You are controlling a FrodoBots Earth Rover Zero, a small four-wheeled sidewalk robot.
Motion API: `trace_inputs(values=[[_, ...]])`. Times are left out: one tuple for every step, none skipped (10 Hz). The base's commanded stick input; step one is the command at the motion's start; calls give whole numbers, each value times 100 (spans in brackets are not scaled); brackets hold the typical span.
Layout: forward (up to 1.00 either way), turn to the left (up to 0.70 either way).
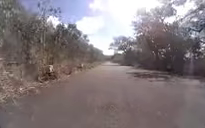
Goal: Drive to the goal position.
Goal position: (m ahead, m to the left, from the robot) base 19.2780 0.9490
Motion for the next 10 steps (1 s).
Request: trace_inputs(values=[[50, 0], [50, 0], [50, 0], [50, 0], [50, 0], [50, 0], [50, 0], [50, 0], [50, 0], [50, 0]])
